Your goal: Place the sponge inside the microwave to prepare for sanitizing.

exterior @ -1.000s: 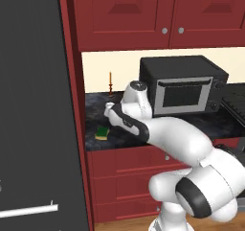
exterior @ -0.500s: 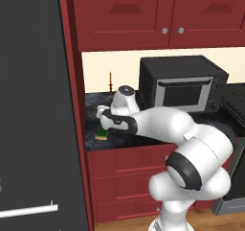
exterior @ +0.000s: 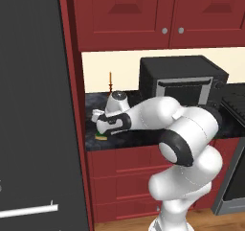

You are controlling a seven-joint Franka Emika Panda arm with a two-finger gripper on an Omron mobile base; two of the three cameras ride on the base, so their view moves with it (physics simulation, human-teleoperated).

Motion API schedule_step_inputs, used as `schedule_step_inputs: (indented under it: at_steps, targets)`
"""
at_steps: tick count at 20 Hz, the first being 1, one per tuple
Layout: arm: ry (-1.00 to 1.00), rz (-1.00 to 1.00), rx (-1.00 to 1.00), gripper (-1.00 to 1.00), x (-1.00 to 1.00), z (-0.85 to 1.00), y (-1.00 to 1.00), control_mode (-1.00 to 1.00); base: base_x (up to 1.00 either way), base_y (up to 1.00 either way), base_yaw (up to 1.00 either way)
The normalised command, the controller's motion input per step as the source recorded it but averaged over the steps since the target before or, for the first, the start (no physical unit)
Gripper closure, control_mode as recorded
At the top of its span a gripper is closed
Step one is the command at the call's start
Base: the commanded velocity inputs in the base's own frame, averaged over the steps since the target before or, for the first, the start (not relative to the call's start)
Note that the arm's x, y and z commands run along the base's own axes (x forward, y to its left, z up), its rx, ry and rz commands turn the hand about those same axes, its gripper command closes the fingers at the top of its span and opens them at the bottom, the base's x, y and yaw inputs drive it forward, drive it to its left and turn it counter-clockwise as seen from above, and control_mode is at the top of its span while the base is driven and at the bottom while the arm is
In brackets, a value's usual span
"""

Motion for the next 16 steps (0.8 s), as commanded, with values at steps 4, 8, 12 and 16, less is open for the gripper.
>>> schedule_step_inputs:
  at_steps: [4,8,12,16]
  targets:
    - [0.06,-0.02,0.00,-1.00,0.15,-0.32,0.05,-1.00,0.00,0.00,0.00]
    - [0.04,-0.01,0.00,-1.00,0.16,-0.32,0.07,-1.00,0.00,0.00,0.00]
    - [0.01,0.00,0.00,-1.00,0.11,-0.23,0.08,-1.00,0.00,0.00,0.00]
    - [0.00,0.00,0.00,-1.00,0.12,-0.22,0.13,-1.00,0.00,0.00,0.00]
